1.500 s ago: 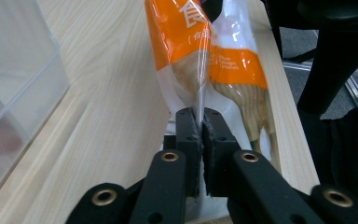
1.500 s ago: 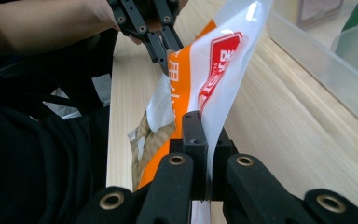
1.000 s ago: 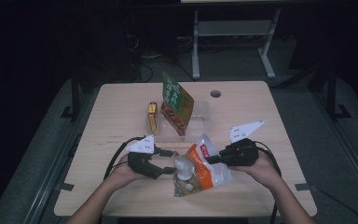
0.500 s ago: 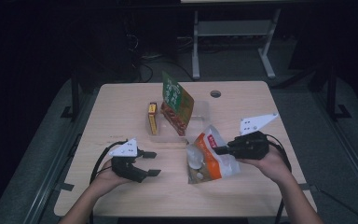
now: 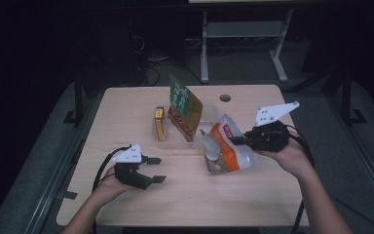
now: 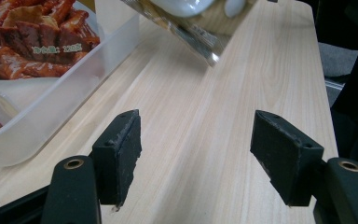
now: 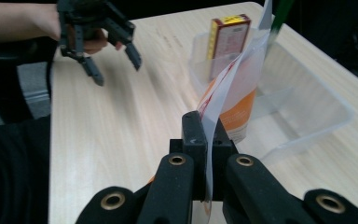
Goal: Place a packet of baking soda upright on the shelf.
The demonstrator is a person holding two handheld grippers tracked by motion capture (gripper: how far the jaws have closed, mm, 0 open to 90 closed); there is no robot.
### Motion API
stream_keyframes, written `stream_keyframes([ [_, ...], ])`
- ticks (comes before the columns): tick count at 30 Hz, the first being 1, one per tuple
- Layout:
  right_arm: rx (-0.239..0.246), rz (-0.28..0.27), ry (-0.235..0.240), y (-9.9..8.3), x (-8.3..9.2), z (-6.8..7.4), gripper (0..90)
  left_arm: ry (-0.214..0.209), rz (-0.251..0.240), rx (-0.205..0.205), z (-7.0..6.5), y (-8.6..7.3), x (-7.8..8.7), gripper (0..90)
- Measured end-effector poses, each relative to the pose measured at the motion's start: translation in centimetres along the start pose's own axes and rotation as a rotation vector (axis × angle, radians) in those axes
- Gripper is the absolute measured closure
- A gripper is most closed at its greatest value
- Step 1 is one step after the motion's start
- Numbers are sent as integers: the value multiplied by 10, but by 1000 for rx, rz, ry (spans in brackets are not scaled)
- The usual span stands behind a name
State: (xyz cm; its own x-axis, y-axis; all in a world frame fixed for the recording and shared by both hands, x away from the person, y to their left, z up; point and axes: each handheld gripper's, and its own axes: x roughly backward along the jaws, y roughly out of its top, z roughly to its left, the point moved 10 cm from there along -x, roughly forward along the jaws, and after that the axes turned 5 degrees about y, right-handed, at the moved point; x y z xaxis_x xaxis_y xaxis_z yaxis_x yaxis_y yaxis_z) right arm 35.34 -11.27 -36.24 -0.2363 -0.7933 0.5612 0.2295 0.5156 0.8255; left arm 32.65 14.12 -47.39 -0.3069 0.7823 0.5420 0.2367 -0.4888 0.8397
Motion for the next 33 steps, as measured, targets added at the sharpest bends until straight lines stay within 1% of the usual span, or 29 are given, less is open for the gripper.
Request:
stream_keyframes([
  [2, 7, 3, -8, 1, 0, -2, 900, -2, -1, 5, -1, 0, 0, 328],
  [5, 10, 15, -35, 5, 3, -10, 900, -5, 9, 4, -1, 0, 0, 328],
  [6, 19, 21, -49, 6, 4, -14, 900, -5, 9, -2, 0, 0, 0, 329],
  [8, 18, 21, -60, 9, 5, -18, 900, -7, 8, 0, 0, -1, 0, 328],
  [9, 17, 22, -74, 12, 7, -23, 900, -9, 9, -1, 0, -1, -1, 328],
  [10, 17, 22, -74, 12, 7, -23, 900, -9, 9, -1, 0, -1, -1, 328],
  [12, 22, 23, -83, 17, 9, -28, 900, -11, 11, -2, -1, -1, -2, 328],
  [13, 30, 30, -91, 23, 10, -31, 900, -12, 17, -4, -1, -1, -2, 328],
  [15, 33, 32, -94, 25, 10, -33, 900, -14, 19, -4, -2, -2, -3, 327],
  [17, 35, 40, -105, 31, 11, -37, 900, -15, 24, 6, -3, -2, -4, 319],
  [18, 31, 42, -106, 34, 11, -39, 900, -14, 29, -2, -2, -3, -4, 314],
  [19, 38, 46, -115, 40, 10, -44, 900, -13, 31, 0, -2, -3, -4, 301],
  [22, 35, 44, -116, 45, 9, -46, 900, -13, 30, 5, -2, -3, -4, 299],
  [26, 46, 67, -126, 53, 7, -54, 900, -19, 34, 4, -3, -4, -4, 298],
  [27, 49, 81, -132, 57, 5, -59, 900, -19, 29, 5, -3, -4, -5, 297],
  [28, 49, 81, -132, 57, 5, -59, 900, -19, 36, 1, -3, -4, -5, 297],
  [33, 44, 97, -147, 65, -1, -71, 900, -22, 38, 1, -3, -5, -6, 295],
])
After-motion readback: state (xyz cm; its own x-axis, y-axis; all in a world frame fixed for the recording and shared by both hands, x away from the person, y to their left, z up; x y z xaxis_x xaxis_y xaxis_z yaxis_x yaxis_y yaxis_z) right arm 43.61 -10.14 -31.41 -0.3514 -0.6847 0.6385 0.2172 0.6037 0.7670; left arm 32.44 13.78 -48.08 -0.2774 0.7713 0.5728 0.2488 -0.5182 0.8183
